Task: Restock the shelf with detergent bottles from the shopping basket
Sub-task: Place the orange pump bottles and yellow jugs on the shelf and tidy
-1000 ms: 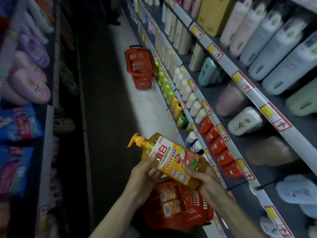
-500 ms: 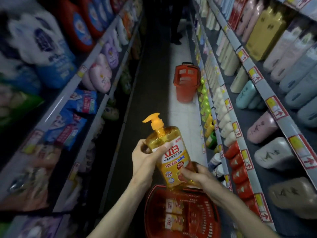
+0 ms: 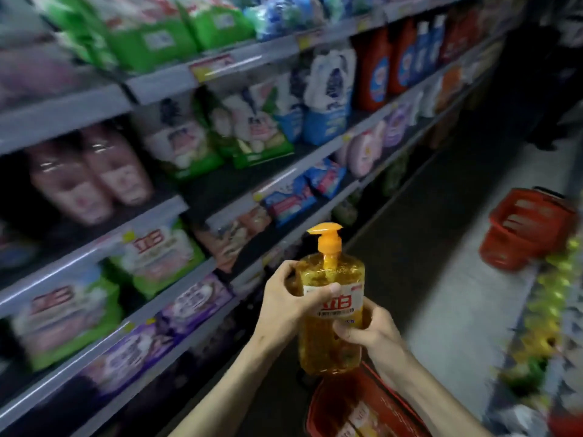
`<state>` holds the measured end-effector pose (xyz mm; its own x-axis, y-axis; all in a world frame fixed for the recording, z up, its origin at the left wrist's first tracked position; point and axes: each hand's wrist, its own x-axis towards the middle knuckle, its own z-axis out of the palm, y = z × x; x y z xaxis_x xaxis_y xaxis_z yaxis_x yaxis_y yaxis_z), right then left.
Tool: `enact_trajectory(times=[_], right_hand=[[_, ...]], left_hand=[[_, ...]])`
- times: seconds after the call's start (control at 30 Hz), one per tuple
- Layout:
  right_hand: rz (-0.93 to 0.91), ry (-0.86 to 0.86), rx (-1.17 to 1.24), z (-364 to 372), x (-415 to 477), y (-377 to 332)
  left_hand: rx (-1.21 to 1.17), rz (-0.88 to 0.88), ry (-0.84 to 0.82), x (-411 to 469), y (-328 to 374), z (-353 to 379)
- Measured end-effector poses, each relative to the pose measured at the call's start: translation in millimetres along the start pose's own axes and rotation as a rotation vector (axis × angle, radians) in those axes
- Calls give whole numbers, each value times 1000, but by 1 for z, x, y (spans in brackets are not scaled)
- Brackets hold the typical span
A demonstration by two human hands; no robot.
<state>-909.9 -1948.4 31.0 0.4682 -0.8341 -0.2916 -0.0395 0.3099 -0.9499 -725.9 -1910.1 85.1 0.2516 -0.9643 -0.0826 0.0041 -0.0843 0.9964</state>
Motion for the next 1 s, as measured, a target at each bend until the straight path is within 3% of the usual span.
enact_trajectory(times=[0.2,0.47,0.73,1.0], right_hand=[[10,-257,-23,115,-8,6],[-51,-541,-174,290,-79,19],[-121,-872,-268,456,-158,23],[-196,-1131,-351,593,-204,17]], left_hand=[[-6,-61,134,-85,-12,-106],[66,31,492,-270,-23,-231],[31,89,870,-427,-6,-318],[38,149,1154,-514,17,-385]])
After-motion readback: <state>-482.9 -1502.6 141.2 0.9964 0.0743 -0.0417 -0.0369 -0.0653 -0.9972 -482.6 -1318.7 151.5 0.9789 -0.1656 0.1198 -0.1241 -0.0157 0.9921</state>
